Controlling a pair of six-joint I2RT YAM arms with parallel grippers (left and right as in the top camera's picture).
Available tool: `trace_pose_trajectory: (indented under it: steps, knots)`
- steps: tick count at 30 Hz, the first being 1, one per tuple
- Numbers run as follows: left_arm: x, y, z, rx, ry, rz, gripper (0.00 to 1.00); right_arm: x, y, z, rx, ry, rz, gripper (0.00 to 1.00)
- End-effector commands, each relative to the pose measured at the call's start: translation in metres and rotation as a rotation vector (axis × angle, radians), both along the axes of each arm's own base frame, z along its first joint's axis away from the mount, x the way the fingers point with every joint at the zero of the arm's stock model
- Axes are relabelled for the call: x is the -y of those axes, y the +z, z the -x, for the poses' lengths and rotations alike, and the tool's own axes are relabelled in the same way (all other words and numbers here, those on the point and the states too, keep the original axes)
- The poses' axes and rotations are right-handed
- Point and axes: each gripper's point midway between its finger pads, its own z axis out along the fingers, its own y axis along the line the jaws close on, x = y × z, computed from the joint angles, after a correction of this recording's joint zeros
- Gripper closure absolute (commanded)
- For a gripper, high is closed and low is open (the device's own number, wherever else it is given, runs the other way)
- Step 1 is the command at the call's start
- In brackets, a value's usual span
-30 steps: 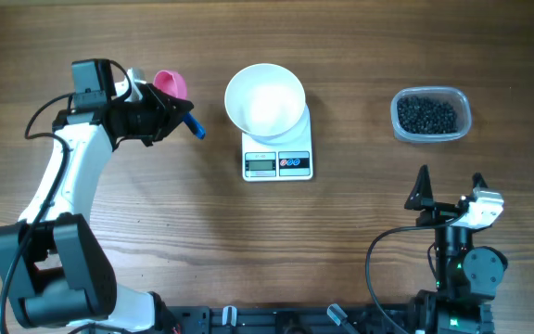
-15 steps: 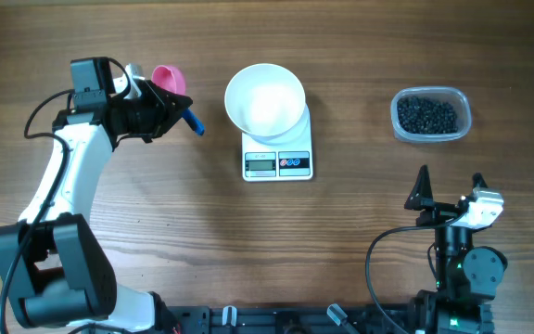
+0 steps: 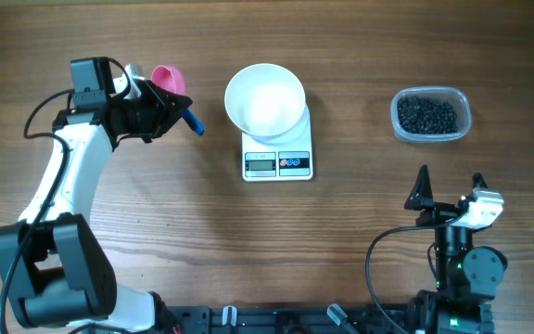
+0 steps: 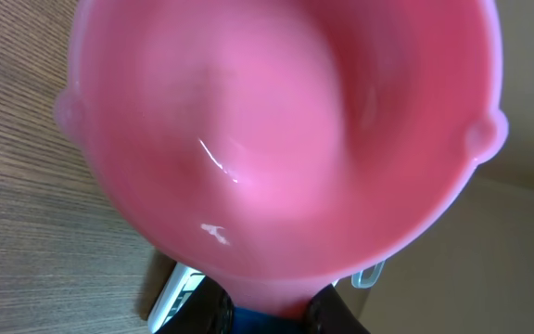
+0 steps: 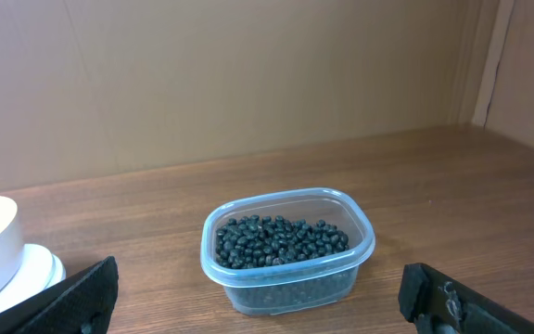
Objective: Scoop item into bowl and weigh 150g on scale
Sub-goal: 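Hold the raised pink scoop with the left gripper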
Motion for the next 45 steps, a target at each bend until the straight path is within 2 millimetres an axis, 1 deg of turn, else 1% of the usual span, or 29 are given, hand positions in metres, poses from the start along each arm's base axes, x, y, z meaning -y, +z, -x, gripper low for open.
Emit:
trace_pose_trajectory:
  steps: [1,45]
  knots:
    - [-0.001,0.013,-0.0022,0.028,0.008,-0.01,0.96,0.0036,-0.0011,0.0001,-0.005,-0.019,-0.004,0.0]
    - [-0.0044,0.0122,-0.0051,0.039,0.017,-0.032,0.96,0.0036,-0.0011,0.0001,-0.005,-0.019,-0.003,0.0]
